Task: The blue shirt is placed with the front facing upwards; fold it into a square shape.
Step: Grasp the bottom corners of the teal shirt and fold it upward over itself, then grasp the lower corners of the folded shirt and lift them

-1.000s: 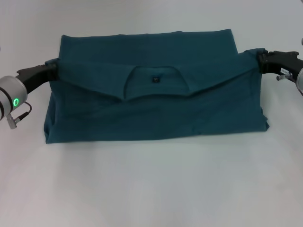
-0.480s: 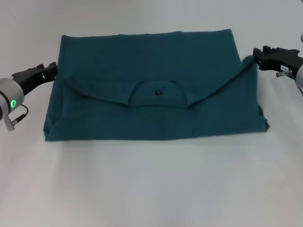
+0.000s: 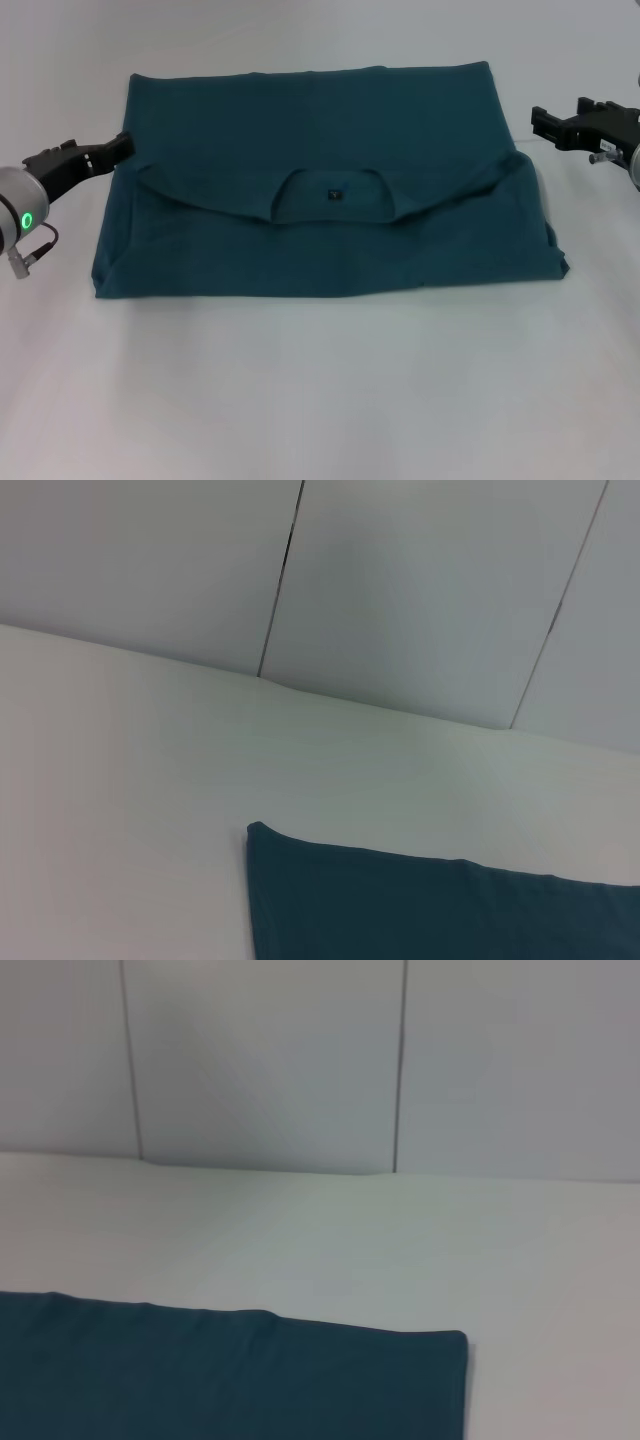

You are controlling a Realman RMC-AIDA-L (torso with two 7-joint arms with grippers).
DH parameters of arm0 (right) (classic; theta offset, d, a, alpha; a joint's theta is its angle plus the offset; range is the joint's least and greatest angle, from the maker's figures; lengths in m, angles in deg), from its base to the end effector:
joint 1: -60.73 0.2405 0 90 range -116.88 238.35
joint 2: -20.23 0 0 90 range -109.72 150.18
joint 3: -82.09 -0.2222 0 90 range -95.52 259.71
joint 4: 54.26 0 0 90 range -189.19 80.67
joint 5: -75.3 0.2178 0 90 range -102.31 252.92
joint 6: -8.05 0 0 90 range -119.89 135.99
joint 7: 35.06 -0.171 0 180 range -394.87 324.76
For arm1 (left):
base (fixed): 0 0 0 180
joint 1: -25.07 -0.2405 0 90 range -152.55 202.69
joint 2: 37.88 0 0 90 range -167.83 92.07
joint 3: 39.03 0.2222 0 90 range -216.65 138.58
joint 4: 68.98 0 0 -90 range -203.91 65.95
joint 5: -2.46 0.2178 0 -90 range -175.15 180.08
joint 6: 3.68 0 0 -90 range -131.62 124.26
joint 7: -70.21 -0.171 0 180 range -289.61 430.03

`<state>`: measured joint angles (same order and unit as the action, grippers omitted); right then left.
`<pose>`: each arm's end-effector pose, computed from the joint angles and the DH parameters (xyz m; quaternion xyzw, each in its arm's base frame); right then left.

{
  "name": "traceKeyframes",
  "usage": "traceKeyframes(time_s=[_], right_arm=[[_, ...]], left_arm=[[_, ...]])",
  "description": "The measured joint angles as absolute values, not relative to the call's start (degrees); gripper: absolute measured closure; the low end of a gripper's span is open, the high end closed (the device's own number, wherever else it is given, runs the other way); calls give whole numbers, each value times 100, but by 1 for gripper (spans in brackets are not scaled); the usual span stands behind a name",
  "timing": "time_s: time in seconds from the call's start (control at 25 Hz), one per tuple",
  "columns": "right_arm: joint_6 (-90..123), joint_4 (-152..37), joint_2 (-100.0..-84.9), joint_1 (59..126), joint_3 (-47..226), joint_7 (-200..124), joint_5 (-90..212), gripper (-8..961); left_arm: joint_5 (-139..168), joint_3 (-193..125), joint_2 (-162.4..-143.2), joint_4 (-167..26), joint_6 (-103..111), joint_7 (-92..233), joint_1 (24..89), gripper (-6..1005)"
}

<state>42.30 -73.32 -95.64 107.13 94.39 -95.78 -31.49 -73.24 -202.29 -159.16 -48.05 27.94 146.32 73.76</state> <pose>0.2958 0.4692 0.0538 -0.7538 0.3382 0.1635 0.5392 -0.2625 0.4723 0.0127 -0.7211 -0.4314 -0.2366 0.4879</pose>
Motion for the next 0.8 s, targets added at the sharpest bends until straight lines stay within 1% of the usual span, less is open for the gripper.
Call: traceKeyframes(time_s=[0.12, 0.32, 0.4, 0.48, 0.6, 0.8], right_arm=[[4179, -7332, -9563, 10721, 9446, -9616, -3113, 243], [4126, -7349, -9562, 10729, 9454, -9715, -3105, 41], [4062, -7369, -9567, 10731, 9485, -9762, -3104, 38], [4014, -7418, -9602, 10729, 9539, -9823, -3104, 34], [4085, -7500, -9627, 10702, 9606, -9951, -3106, 29], [4471, -8088, -9767, 10404, 10409, -10825, -3172, 23]], left_arm=[[-7330, -20239, -15910, -4806, 2804, 14633, 7371, 287], [-7374, -20236, -15902, -4782, 2831, 14651, 7354, 110], [-7374, -20246, -15899, -4759, 2819, 14780, 7351, 110], [-7374, -20228, -15885, -4724, 2813, 15003, 7335, 111], [-7357, -20081, -15833, -4657, 2887, 15467, 7273, 111], [-7324, -19270, -15710, -4363, 3545, 16669, 6926, 113]])
